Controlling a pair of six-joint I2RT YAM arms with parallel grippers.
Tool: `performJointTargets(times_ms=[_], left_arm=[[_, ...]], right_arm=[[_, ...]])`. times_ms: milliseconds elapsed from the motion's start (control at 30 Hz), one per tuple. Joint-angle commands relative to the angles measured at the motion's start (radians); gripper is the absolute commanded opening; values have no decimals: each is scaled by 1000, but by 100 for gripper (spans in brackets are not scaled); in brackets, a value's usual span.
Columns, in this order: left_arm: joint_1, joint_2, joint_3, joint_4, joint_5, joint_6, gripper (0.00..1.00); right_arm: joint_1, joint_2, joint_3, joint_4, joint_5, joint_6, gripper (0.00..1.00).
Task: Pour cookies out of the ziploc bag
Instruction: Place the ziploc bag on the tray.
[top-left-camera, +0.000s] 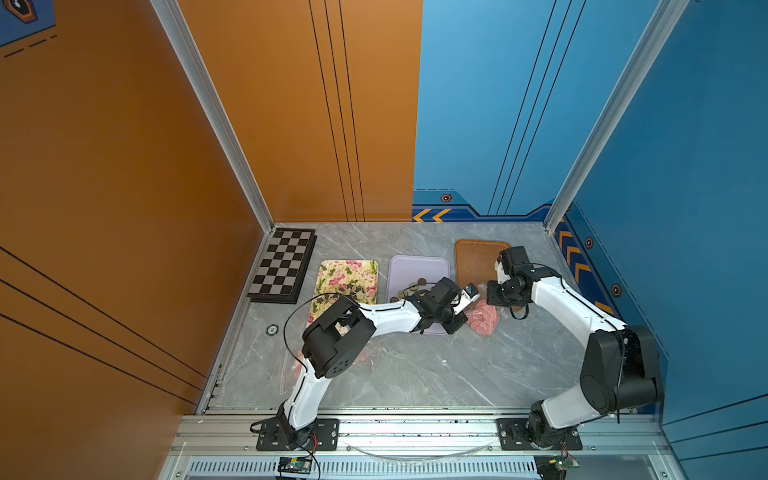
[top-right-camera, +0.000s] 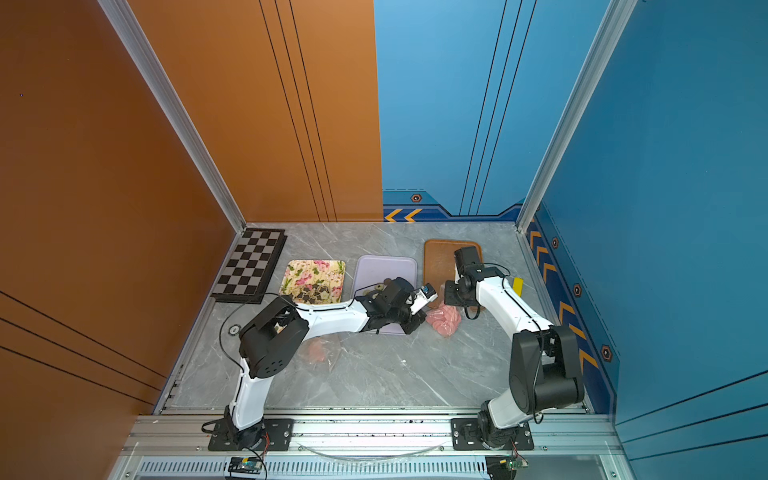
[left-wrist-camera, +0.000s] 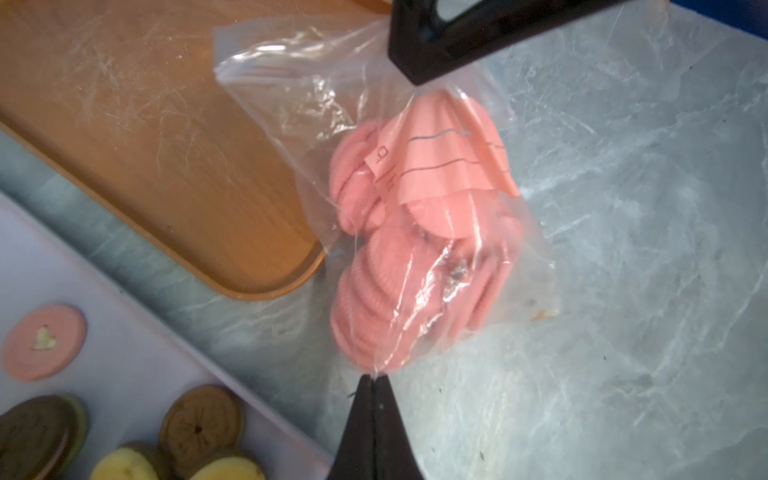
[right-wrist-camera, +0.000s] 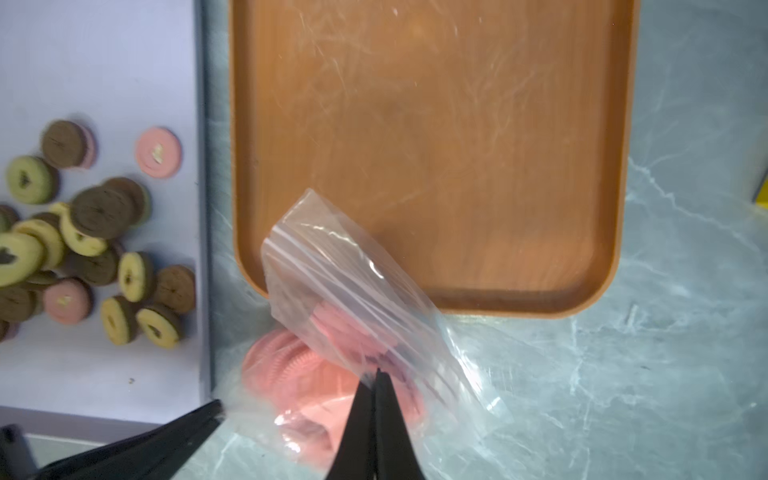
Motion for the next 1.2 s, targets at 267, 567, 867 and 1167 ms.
performJointTargets(times_ms=[267,567,867,1167], left_arm=[[97,199,292,5,13,-159,0],[145,319,465,-50,39,-220,0],[146,319,470,-85,41,-237,0],[144,323,469,-85,1,-252,0]], right_arm=[[-56,357,443,-43,-93,-27,0],[-83,559,596,-73,-48,-91,50],[-74,229,62,155,-25,3,62],[-61,70,-14,155,0,6,63]])
